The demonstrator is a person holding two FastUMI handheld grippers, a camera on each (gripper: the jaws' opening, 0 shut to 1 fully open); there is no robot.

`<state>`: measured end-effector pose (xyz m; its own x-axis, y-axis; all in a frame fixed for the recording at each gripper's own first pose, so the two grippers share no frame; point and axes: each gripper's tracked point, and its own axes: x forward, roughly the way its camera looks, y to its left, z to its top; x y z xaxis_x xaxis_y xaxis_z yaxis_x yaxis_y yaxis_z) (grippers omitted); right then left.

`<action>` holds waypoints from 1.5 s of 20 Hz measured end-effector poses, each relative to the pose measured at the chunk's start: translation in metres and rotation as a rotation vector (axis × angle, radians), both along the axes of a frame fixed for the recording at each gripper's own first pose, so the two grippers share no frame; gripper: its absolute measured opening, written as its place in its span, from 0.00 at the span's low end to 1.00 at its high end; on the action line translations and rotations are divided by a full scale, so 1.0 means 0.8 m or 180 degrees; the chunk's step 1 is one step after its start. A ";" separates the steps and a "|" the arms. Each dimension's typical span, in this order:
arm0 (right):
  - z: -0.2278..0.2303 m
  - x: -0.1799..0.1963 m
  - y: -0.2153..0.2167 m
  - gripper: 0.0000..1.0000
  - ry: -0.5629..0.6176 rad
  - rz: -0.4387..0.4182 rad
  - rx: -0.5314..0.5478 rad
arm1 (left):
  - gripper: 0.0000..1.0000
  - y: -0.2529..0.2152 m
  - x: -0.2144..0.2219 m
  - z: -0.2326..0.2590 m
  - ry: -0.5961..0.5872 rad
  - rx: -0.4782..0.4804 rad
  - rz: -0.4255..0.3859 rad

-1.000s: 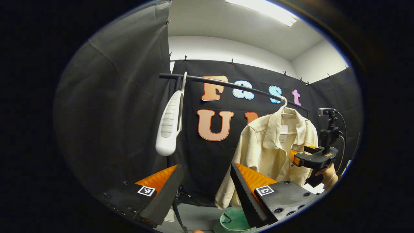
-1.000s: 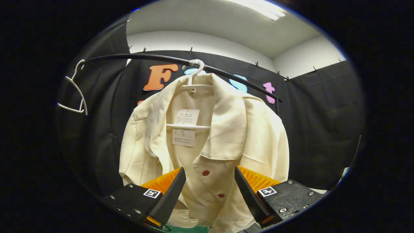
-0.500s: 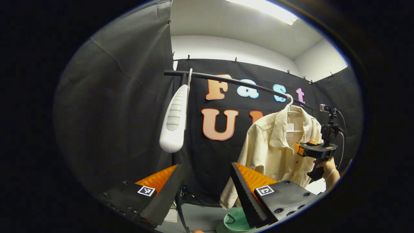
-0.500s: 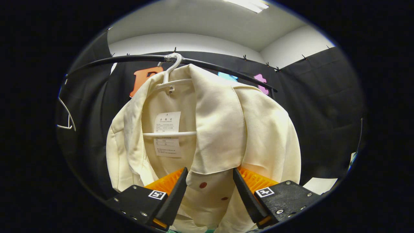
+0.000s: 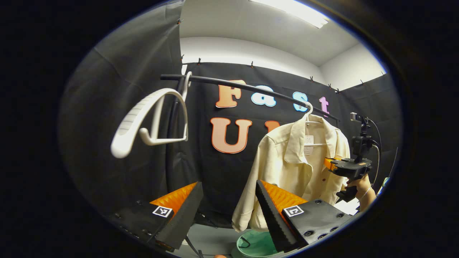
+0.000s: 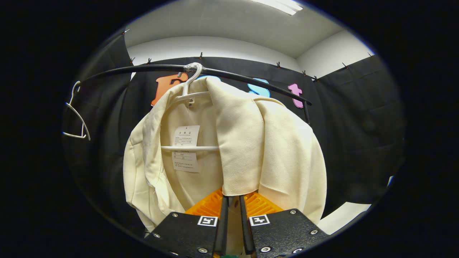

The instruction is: Grasp the clothes on the hanger with both hands and then place them into the laundry hamper below.

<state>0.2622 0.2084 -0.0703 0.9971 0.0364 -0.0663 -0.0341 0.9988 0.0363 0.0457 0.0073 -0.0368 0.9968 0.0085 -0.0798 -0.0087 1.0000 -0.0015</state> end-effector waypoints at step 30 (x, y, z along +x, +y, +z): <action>0.083 -0.086 -0.074 0.00 -0.0318 0.0433 0.0066 | 1.00 -0.306 0.243 -0.100 0.0319 -0.0080 -0.0755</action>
<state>0.1937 0.1490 -0.0039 0.9845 0.1717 0.0350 -0.1732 0.9838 0.0466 0.2399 -0.2372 -0.1166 0.9577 -0.2279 -0.1757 0.2248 0.9737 -0.0372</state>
